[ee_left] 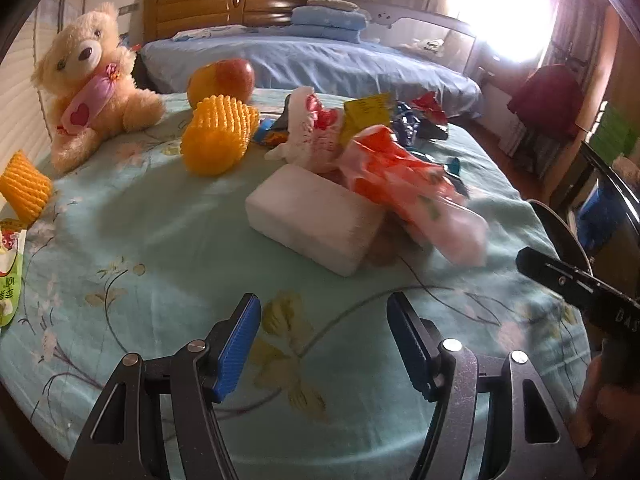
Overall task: Collect trash
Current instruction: 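Grasp the white foam block with the left gripper while the right grasps a crumpled wrapper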
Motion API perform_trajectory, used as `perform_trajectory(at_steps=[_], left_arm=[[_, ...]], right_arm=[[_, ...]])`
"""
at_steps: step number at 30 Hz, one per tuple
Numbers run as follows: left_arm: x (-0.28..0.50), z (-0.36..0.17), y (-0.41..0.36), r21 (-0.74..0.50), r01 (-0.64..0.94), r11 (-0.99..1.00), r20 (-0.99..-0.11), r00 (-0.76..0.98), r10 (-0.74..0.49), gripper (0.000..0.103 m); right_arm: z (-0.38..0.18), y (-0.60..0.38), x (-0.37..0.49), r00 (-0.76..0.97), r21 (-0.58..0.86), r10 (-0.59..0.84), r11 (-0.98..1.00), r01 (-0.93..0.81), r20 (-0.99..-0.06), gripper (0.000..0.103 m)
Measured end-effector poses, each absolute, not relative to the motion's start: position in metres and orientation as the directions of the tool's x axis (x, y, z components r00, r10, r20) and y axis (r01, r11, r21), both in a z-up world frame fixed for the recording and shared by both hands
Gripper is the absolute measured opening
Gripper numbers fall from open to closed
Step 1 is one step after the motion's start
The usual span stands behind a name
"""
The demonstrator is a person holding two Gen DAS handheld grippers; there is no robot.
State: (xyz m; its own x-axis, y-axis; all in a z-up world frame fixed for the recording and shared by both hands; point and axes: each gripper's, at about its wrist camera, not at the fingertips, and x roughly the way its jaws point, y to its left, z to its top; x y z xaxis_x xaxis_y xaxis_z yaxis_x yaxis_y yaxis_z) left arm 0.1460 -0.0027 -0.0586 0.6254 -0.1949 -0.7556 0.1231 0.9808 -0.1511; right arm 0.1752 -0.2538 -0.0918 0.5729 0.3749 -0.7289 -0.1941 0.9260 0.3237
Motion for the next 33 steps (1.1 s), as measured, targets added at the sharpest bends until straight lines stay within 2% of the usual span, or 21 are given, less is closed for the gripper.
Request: perform_trajectory(at_steps=[2, 4, 5, 11, 12, 14, 15, 16, 17, 19, 20, 21, 22, 25, 33], left_arm=[[0.154, -0.058, -0.004, -0.159, 0.118, 0.980, -0.757, 0.622, -0.198, 0.065], [0.160, -0.058, -0.006, -0.160, 0.117, 0.980, -0.757, 0.622, -0.198, 0.065], [0.165, -0.058, -0.008, -0.159, 0.116, 0.980, -0.757, 0.623, -0.196, 0.065], [0.182, -0.062, -0.013, -0.143, 0.120, 0.982, -0.761, 0.621, -0.187, 0.063], [0.185, -0.064, -0.013, -0.145, 0.121, 0.982, -0.762, 0.620, -0.189, 0.060], [0.193, -0.068, -0.013, -0.169, 0.141, 0.976, -0.765, 0.606, -0.220, 0.049], [0.195, -0.070, -0.013, -0.183, 0.153, 0.971, -0.765, 0.599, -0.239, 0.038], [0.196, -0.072, -0.015, -0.195, 0.170, 0.966, -0.763, 0.593, -0.258, 0.033], [0.196, -0.072, -0.016, -0.181, 0.173, 0.968, -0.761, 0.599, -0.249, 0.032], [0.194, -0.072, -0.019, -0.151, 0.183, 0.971, -0.754, 0.614, -0.233, 0.026], [0.193, -0.072, -0.019, -0.141, 0.182, 0.973, -0.754, 0.618, -0.225, 0.024], [0.191, -0.072, -0.019, -0.147, 0.183, 0.972, -0.752, 0.618, -0.230, 0.022], [0.189, -0.072, -0.017, -0.151, 0.182, 0.972, -0.750, 0.620, -0.232, 0.020], [0.180, -0.070, -0.014, -0.153, 0.186, 0.971, -0.744, 0.625, -0.237, 0.017], [0.152, -0.059, -0.010, -0.163, 0.190, 0.968, -0.724, 0.643, -0.248, 0.016]], right_arm=[[-0.094, -0.246, 0.182, 0.559, 0.328, 0.389, 0.921, -0.211, -0.732, 0.073], [-0.096, -0.240, 0.188, 0.545, 0.334, 0.403, 0.915, -0.226, -0.735, 0.061], [-0.097, -0.237, 0.193, 0.539, 0.336, 0.409, 0.913, -0.233, -0.737, 0.059], [-0.102, -0.218, 0.219, 0.506, 0.344, 0.444, 0.895, -0.284, -0.739, 0.057], [-0.105, -0.215, 0.223, 0.496, 0.345, 0.447, 0.893, -0.288, -0.744, 0.057], [-0.111, -0.207, 0.231, 0.471, 0.359, 0.463, 0.885, -0.296, -0.751, 0.055], [-0.113, -0.205, 0.234, 0.461, 0.367, 0.470, 0.881, -0.299, -0.753, 0.055], [-0.115, -0.203, 0.236, 0.452, 0.374, 0.478, 0.876, -0.303, -0.753, 0.053], [-0.114, -0.198, 0.238, 0.448, 0.380, 0.488, 0.871, -0.313, -0.749, 0.051], [-0.112, -0.194, 0.238, 0.451, 0.375, 0.494, 0.866, -0.331, -0.744, 0.033], [-0.111, -0.191, 0.237, 0.455, 0.363, 0.488, 0.868, -0.338, -0.744, 0.027], [-0.111, -0.191, 0.236, 0.457, 0.356, 0.485, 0.869, -0.342, -0.746, 0.012], [-0.111, -0.191, 0.236, 0.457, 0.354, 0.484, 0.870, -0.343, -0.746, 0.007], [-0.108, -0.196, 0.229, 0.474, 0.347, 0.471, 0.878, -0.330, -0.744, 0.005], [-0.095, -0.221, 0.205, 0.522, 0.340, 0.448, 0.894, -0.294, -0.726, 0.004]])
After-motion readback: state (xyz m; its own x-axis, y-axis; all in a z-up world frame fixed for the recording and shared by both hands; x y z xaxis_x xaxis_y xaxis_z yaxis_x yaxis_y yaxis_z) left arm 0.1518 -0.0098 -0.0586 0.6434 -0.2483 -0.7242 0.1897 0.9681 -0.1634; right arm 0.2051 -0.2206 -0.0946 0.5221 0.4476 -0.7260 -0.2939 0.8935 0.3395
